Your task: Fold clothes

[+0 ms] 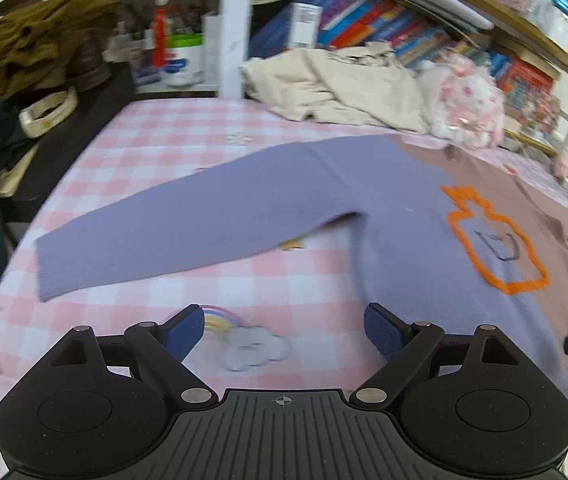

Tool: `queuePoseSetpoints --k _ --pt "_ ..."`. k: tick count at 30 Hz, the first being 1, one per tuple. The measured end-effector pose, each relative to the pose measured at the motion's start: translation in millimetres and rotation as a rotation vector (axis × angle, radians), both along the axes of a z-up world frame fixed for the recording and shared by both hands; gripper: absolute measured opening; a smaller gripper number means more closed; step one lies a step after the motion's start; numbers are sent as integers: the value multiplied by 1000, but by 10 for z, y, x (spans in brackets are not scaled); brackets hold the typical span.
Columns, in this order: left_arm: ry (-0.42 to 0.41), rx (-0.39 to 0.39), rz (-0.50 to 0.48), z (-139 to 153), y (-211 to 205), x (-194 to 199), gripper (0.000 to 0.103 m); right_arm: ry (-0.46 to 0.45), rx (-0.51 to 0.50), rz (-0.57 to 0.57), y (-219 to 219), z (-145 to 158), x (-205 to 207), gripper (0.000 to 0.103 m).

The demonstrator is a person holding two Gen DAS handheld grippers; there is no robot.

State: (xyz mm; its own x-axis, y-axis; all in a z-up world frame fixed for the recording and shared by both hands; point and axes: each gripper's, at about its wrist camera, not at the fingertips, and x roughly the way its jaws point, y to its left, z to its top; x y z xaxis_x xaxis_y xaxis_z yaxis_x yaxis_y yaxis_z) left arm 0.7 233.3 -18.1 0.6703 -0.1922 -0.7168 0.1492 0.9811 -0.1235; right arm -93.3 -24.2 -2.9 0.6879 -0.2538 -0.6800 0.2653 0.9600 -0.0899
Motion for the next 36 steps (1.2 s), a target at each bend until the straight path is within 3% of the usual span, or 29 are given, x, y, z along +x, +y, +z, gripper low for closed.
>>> queuePoseSetpoints --k 13,20,25,30,36 --pt "-29 -10 177 -116 631 88 89 -5 0 138 367 24 159 100" --pt "-50 -55 285 -194 896 90 88 16 37 208 430 11 169 100" --pt "-59 -119 357 -264 1105 156 83 26 31 223 463 6 162 100" --pt "-47 -221 460 -339 1353 236 68 28 24 211 439 6 145 100" --pt "-82 -319 506 -388 1492 335 62 24 18 169 356 21 119 100"
